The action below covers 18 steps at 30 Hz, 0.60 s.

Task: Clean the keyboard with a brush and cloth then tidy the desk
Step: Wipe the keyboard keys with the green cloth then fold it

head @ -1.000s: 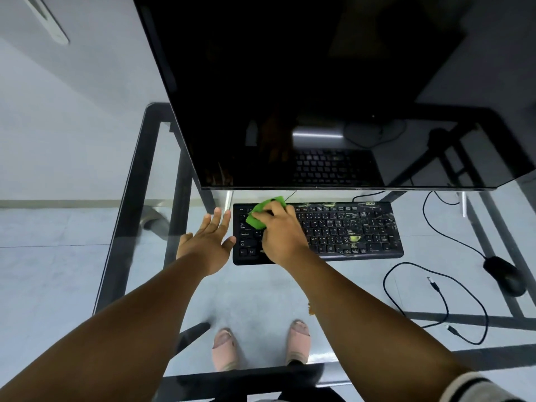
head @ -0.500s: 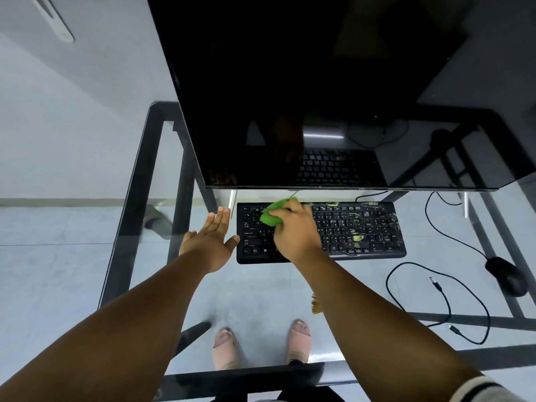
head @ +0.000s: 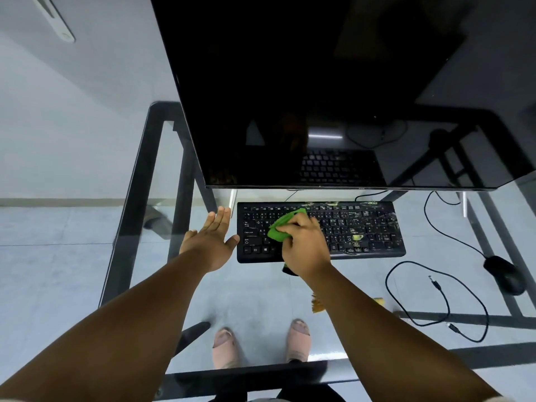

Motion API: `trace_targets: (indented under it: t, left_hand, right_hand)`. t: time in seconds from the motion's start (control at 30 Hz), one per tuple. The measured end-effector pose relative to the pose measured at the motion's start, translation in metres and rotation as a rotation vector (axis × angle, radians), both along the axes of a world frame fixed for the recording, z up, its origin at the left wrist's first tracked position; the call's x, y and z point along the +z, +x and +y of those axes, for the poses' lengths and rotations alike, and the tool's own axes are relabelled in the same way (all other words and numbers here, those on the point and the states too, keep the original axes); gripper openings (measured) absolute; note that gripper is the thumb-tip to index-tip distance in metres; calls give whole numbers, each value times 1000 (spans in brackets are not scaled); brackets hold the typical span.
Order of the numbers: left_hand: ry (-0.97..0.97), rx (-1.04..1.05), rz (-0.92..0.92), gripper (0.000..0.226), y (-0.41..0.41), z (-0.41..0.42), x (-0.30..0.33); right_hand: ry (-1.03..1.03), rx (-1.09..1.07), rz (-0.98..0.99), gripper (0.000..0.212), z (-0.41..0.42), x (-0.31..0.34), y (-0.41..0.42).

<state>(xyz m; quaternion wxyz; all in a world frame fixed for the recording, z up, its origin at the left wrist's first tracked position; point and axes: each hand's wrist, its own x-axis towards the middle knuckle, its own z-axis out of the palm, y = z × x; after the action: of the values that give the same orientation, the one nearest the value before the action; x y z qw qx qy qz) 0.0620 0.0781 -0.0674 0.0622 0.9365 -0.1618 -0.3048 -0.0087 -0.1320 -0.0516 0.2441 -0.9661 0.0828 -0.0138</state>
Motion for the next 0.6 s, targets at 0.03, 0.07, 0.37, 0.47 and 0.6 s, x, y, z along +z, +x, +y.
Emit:
trace_targets:
  t: [0.03, 0.07, 0.37, 0.47, 0.6]
  left_hand:
    - [-1, -1, -3, 67, 0, 0, 0]
    - [-1, -4, -4, 67, 0, 0, 0]
    - [4, -11, -5, 68, 1, 1, -2]
    - [1, 0, -5, 67, 0, 1, -2]
    - [-16, 14, -7, 67, 0, 1, -3]
  right_hand:
    - [15, 19, -14, 37, 6, 0, 1]
    - [23, 55, -19, 38, 12, 1, 2]
    - [1, 22, 17, 34, -7, 10, 1]
    - [17, -25, 4, 36, -4, 8, 2]
    - [20, 193, 51, 44, 18, 10, 10]
